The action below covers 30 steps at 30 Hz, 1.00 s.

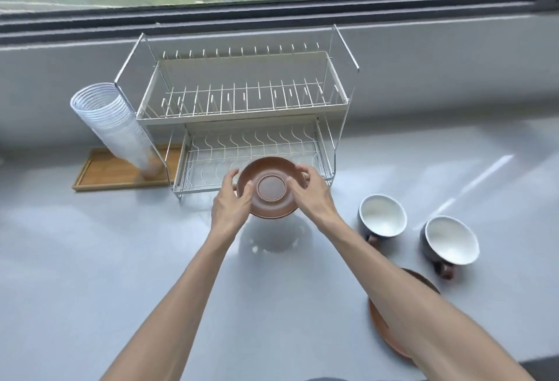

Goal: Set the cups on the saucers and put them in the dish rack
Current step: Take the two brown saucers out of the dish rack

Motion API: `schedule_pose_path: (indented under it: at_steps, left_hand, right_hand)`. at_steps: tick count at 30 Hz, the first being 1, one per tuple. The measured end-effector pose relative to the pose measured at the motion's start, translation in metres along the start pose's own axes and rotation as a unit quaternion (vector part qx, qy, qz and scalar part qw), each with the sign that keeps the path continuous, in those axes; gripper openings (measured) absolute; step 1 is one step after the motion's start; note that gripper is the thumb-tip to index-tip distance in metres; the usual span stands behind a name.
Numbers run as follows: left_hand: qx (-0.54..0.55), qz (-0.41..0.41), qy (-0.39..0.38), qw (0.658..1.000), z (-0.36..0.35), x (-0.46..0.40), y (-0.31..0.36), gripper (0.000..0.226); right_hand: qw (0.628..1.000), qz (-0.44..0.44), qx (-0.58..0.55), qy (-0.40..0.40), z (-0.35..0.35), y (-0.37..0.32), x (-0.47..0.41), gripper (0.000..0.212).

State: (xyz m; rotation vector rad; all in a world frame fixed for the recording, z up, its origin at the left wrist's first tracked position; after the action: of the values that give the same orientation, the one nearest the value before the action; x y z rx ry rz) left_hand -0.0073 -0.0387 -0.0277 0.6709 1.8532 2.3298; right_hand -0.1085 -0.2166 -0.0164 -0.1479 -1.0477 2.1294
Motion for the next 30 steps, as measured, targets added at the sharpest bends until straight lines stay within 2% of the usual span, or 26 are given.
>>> schedule_pose_path:
  at_steps: [5, 16, 30]
  left_hand:
    - [0.016, 0.005, -0.015, 1.000, -0.018, 0.038, -0.021, 0.054]
    - [0.033, 0.034, -0.037, 0.998, -0.048, 0.100, -0.065, 0.058]
    - [0.055, 0.107, -0.045, 0.992, -0.067, 0.147, -0.109, 0.058]
  right_hand:
    - [1.000, -0.014, -0.003, 0.016, 0.011, 0.032, 0.037, 0.051]
    - [0.996, -0.076, -0.025, 0.030, 0.017, 0.106, 0.103, 0.049]
    - [0.993, -0.119, 0.011, -0.016, 0.013, 0.153, 0.149, 0.049]
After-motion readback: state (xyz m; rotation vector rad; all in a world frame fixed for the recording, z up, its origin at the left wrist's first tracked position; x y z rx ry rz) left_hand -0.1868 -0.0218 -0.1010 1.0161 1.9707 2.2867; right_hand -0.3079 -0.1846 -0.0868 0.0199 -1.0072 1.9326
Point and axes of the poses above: each hand's wrist, its own x-axis away from the middle knuckle, its own z-axis out of the back of the hand, y = z × x, the point moved 8 cm from there along -x, towards the middle knuckle, and after that the axes turned 15 degrees about x, right-handed, at the moved point
